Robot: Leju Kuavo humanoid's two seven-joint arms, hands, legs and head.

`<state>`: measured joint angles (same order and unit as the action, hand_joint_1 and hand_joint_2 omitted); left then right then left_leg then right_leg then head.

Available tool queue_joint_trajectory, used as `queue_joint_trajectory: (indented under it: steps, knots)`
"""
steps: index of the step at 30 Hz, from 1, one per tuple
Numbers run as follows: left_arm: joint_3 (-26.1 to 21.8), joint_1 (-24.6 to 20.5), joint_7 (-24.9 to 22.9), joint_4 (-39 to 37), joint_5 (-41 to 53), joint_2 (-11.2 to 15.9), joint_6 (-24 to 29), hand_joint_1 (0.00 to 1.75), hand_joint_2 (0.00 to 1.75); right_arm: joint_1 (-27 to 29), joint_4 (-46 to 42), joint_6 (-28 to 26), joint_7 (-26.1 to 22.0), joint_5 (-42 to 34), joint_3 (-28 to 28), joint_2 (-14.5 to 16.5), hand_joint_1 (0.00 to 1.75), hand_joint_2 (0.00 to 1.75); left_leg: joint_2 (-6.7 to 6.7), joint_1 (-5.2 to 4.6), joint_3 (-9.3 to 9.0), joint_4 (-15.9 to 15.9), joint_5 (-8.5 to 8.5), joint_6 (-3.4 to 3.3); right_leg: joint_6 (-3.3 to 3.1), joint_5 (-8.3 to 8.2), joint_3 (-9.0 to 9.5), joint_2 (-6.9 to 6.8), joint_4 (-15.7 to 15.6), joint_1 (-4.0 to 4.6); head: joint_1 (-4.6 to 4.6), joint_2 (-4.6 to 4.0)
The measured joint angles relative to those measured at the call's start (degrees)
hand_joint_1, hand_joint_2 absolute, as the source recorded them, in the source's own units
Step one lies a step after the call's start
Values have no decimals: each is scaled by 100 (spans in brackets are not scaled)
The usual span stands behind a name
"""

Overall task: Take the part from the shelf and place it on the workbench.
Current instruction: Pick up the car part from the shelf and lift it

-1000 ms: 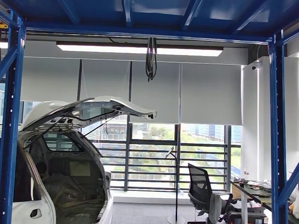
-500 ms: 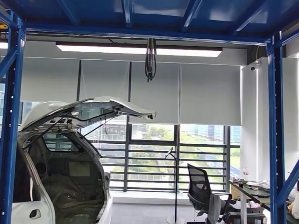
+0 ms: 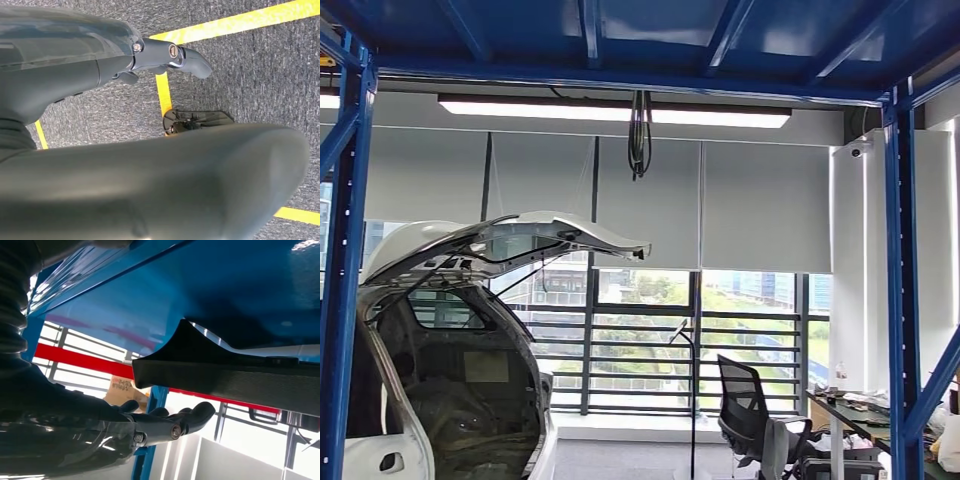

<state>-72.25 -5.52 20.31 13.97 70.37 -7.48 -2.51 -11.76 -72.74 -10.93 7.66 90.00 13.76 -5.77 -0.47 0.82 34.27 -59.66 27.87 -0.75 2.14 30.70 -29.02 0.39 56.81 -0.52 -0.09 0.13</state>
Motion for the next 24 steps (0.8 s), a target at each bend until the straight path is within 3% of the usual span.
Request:
queue_joint_trajectory:
  steps: [13,24]
  knots:
    - [15,-23,-2,0,43,-4,-16,0,0,-195,229,7,-9,-5,89,107,0,175,42,3,-9,2,-13,20,-14,-22,-14,47,10,5,0,0]
    - [21,-22,-33,0,1,-9,-7,0,0,-205,-27,270,-460,-583,123,190,0,175,82,3,0,3,-17,27,-20,-35,-49,87,33,8,0,0]
